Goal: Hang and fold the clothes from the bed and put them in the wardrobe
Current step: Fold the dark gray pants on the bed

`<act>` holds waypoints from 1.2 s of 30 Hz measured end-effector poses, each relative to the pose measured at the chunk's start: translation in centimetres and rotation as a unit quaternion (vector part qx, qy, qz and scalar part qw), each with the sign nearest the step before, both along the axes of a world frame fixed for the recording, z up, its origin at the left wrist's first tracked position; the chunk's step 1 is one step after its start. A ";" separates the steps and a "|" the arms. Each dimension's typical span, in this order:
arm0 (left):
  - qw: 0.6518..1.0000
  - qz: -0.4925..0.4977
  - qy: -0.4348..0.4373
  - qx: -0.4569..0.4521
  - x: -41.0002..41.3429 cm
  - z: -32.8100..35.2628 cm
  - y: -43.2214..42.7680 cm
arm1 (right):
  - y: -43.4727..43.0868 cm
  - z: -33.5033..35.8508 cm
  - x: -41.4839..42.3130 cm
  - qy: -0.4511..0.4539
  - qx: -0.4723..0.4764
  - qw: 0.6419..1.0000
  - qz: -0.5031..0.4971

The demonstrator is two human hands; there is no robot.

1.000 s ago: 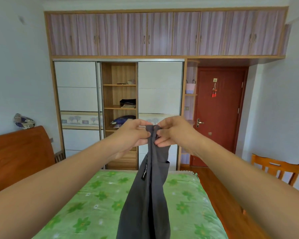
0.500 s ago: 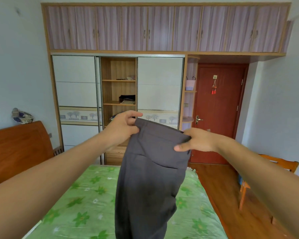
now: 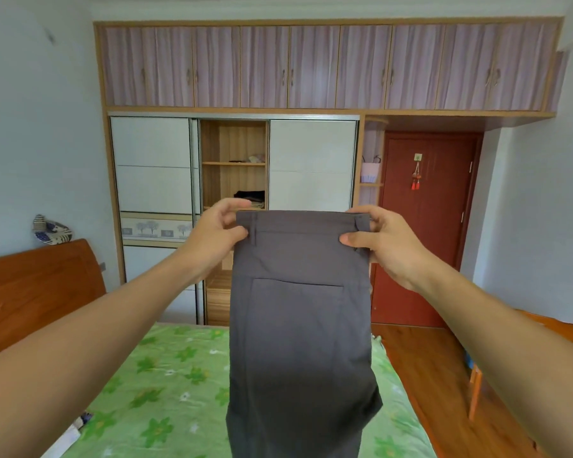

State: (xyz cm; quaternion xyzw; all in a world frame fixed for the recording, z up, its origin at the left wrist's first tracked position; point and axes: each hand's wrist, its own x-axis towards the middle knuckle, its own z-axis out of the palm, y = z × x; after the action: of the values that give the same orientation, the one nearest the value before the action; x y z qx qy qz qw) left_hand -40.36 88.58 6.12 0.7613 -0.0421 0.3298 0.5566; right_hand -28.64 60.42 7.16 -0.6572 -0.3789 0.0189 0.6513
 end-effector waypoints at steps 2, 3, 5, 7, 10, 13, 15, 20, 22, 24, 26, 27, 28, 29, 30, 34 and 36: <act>0.995 0.043 -0.003 0.090 -0.5 1.7 -0.1 | 0.5 0.4 -0.6 -0.005 0.015 1.000 0.006; 0.984 0.063 -0.001 0.169 -0.8 2.8 -0.4 | 0.7 0.5 -1.0 -0.009 0.016 1.000 0.007; 0.928 0.084 0.027 0.362 -1.1 5.1 -1.6 | 1.2 0.5 -1.5 -0.018 0.011 1.000 0.014; 0.865 0.054 0.108 0.486 -0.6 6.8 -3.7 | 1.6 0.5 -2.1 -0.026 0.002 0.999 0.023; 0.849 -0.055 0.233 0.471 0.7 7.1 -5.7 | 1.9 0.2 -2.3 -0.020 0.001 0.999 0.030; 0.869 -0.065 0.205 0.446 2.0 6.8 -5.5 | 0.5 -0.9 -1.2 0.005 -0.021 0.998 0.062; 0.881 -0.049 0.175 0.436 2.2 7.4 -5.0 | -0.9 -3.3 -0.3 0.017 -0.131 0.987 0.090; 0.885 0.008 0.158 0.439 1.3 10.6 -3.8 | -3.3 -13.4 1.8 0.073 -0.332 0.940 0.029; 0.878 0.030 0.160 0.450 0.7 11.7 -3.1 | -3.7 -15.8 2.2 0.111 -0.318 0.942 0.005; 0.874 0.045 0.161 0.455 0.0 12.4 -2.6 | -3.8 -16.8 2.3 0.123 -0.324 0.938 -0.008; 0.882 0.063 0.156 0.441 -0.6 12.9 -2.2 | -3.4 -17.5 2.1 0.142 -0.314 0.938 -0.038; 0.885 0.074 0.153 0.433 -1.0 13.2 -2.0 | -3.0 -17.8 1.8 0.169 -0.274 0.946 -0.043; 0.887 0.082 0.153 0.429 -1.3 13.5 -1.9 | -2.5 -18.1 1.5 0.206 -0.215 0.954 -0.032; 0.887 0.087 0.155 0.426 -1.6 13.7 -1.8 | -1.8 -18.2 1.2 0.246 -0.146 0.958 -0.013; 0.887 0.090 0.159 0.424 -1.9 13.8 -1.6 | -1.1 -18.2 0.8 0.286 -0.072 0.955 0.006; 0.884 0.104 0.176 0.420 -2.7 14.3 -0.7 | 1.7 -17.3 -0.6 0.406 0.125 0.903 0.069; 0.887 0.114 0.183 0.408 -3.2 14.5 0.1 | 2.5 -17.0 -1.4 0.422 0.144 0.891 0.080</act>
State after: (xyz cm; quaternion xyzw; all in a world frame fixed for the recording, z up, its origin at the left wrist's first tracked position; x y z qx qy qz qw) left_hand -43.60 88.66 20.62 0.9678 0.0167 0.1989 0.1530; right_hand -30.00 62.91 -9.79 -0.4535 -0.1180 0.2920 0.8338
